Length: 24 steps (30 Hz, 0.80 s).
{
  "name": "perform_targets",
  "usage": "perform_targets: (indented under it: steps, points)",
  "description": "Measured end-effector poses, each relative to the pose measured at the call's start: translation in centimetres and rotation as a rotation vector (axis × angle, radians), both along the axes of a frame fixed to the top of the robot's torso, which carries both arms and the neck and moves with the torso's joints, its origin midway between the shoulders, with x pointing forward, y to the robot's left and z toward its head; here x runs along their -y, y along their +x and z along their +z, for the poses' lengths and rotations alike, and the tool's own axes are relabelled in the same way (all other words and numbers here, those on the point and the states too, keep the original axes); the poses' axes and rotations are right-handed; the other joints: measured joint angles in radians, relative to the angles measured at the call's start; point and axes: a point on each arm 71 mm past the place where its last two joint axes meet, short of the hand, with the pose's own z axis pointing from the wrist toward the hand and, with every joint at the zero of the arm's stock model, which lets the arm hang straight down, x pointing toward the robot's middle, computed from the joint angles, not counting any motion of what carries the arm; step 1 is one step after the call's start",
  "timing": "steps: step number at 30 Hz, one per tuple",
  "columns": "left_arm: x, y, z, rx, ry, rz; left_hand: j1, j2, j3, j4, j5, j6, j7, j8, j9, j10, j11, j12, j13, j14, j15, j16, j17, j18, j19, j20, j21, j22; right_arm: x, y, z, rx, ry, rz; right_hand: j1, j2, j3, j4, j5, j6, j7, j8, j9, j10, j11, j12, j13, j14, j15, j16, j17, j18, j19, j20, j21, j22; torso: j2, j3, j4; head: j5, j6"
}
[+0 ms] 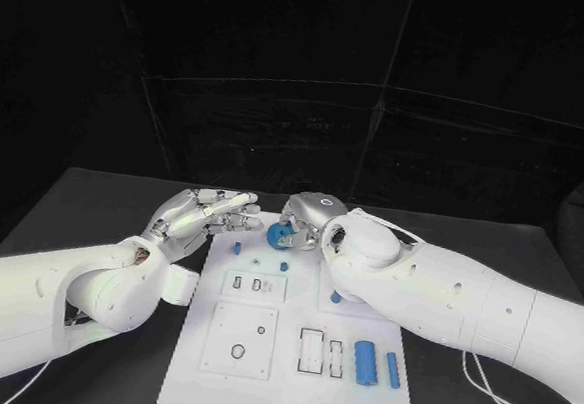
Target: Assemble the parts on the task board
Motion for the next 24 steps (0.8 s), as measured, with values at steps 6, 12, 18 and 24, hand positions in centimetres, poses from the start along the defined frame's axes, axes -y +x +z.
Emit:
perform_targets:
  steps: [6, 12, 18, 24]
  points:
    - [0.02, 0.04, 0.06, 0.001, 0.0, 0.0, 0.0, 0.0, 0.0, 0.0, 0.0, 0.0, 0.0, 0.0, 0.0, 0.0, 0.0, 0.0, 0.0, 0.0, 0.0, 0.0, 0.0, 0.0, 0.0, 0.0, 0.0, 0.0, 0.15, 0.16, -0.12, -0.001, -0.004, -0.008, -0.026, -0.015, 0.011, 0.001, -0.011, -0.027, 0.0, -0.038, 0.0, 0.001, 0.02, -0.019, 0.0, 0.0, 0.018, 0.0, 0.0, 0.0, -0.001, 0.013, 0.0, 0.0, 0.0, 0.0004, 0.0, 0.001, -0.001]
    - [0.02, 0.07, 0.09, 0.002, 0.0, 0.0, 0.0, 0.0, 0.0, 0.0, 0.0, 0.0, 0.0, 0.0, 0.0, 0.0, 0.0, 0.0, 0.0, 0.0, 0.0, 0.0, 0.0, 0.0, 0.0, 0.0, 0.0, 0.0, 0.24, 0.23, -0.21, -0.004, -0.007, -0.011, -0.067, -0.038, -0.003, 0.019, -0.02, -0.079, 0.01, -0.052, 0.0, 0.001, 0.027, -0.033, 0.0, 0.0, 0.025, 0.0, 0.0, 0.0, 0.002, 0.023, 0.0, 0.0, 0.0, 0.0007, 0.0, 0.001, -0.002]
    - [0.05, 0.1, 0.1, 0.003, 0.0, 0.0, 0.0, 0.0, 0.0, 0.0, 0.0, 0.0, 0.0, 0.0, 0.0, 0.0, 0.0, 0.0, 0.0, 0.0, 0.0, 0.0, 0.0, 0.0, 0.0, 0.0, 0.0, -0.001, 0.12, 0.21, -0.21, -0.008, -0.008, -0.008, -0.095, -0.052, -0.021, 0.034, -0.018, -0.097, 0.011, -0.052, 0.0, 0.001, 0.026, -0.038, 0.0, 0.003, 0.029, 0.0, 0.0, 0.0, 0.002, 0.031, 0.0, 0.0, 0.0, 0.0013, 0.0, 0.001, -0.003]
    - [0.04, 0.1, 0.1, 0.002, 0.001, 0.0, 0.0, 0.0, 0.0, 0.0, 0.0, 0.0, 0.0, 0.0, 0.0, 0.0, 0.0, 0.0, 0.0, 0.0, 0.0, 0.0, 0.0, 0.0, 0.0, 0.0, 0.0, -0.001, 0.48, 0.21, -0.22, -0.01, -0.009, -0.011, -0.101, -0.051, -0.03, 0.044, -0.018, -0.097, 0.011, -0.052, 0.001, 0.001, 0.026, -0.038, 0.0, 0.0, 0.032, 0.0, 0.0, 0.0, 0.002, 0.031, 0.0, 0.0, 0.0, 0.0013, -0.0006, -0.001, -0.001]
